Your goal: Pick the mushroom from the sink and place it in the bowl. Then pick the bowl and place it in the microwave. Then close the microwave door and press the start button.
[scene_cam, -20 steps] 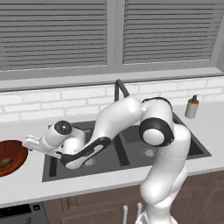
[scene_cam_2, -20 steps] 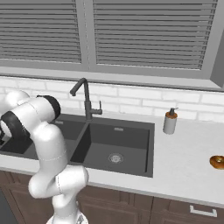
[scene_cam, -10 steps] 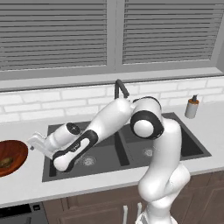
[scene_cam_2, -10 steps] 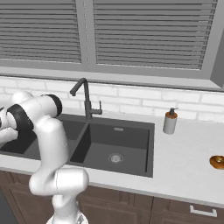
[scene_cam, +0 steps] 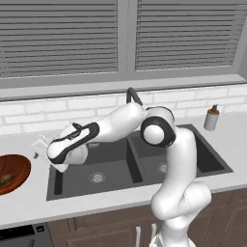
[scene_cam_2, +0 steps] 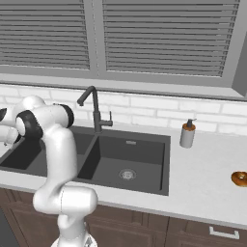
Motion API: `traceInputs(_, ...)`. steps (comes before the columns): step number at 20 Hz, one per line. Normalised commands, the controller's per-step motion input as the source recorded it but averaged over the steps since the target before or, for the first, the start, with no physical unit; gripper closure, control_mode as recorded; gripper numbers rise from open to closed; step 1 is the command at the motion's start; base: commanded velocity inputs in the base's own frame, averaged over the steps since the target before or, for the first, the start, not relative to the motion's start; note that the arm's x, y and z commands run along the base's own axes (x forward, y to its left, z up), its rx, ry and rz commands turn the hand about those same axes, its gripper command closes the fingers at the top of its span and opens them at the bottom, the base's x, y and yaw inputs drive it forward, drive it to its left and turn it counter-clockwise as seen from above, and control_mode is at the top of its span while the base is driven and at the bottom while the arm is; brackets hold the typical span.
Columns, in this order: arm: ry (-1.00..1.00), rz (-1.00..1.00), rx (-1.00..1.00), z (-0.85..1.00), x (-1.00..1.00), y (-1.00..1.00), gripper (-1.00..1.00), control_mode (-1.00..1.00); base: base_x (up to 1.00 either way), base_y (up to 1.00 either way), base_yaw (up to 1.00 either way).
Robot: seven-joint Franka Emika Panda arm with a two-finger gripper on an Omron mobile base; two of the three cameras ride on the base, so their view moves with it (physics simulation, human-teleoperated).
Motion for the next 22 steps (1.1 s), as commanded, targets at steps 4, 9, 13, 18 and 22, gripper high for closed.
traceInputs(4, 0.0, 0.0, -0.08, -0.1, 0.11, 0.28, -1.0, -1.0, 0.0, 0.0, 0.0)
traceInputs(9, -0.01, 0.04, -0.1, 0.22, 0.0, 0.57, -1.0, -1.0, 0.0, 0.0, 0.0)
traceInputs(13, 0.0, 0.06, -0.08, 0.42, 0.0, 0.51, -1.0, -1.0, 0.0, 0.0, 0.0)
traceInputs(18, 0.01, 0.07, -0.02, 0.18, 0.03, 0.4, -1.0, -1.0, 0.0, 0.0, 0.0)
traceInputs(22, 0.01, 0.05, -0.02, -0.17, 0.13, 0.35, -1.0, -1.0, 0.0, 0.0, 0.0)
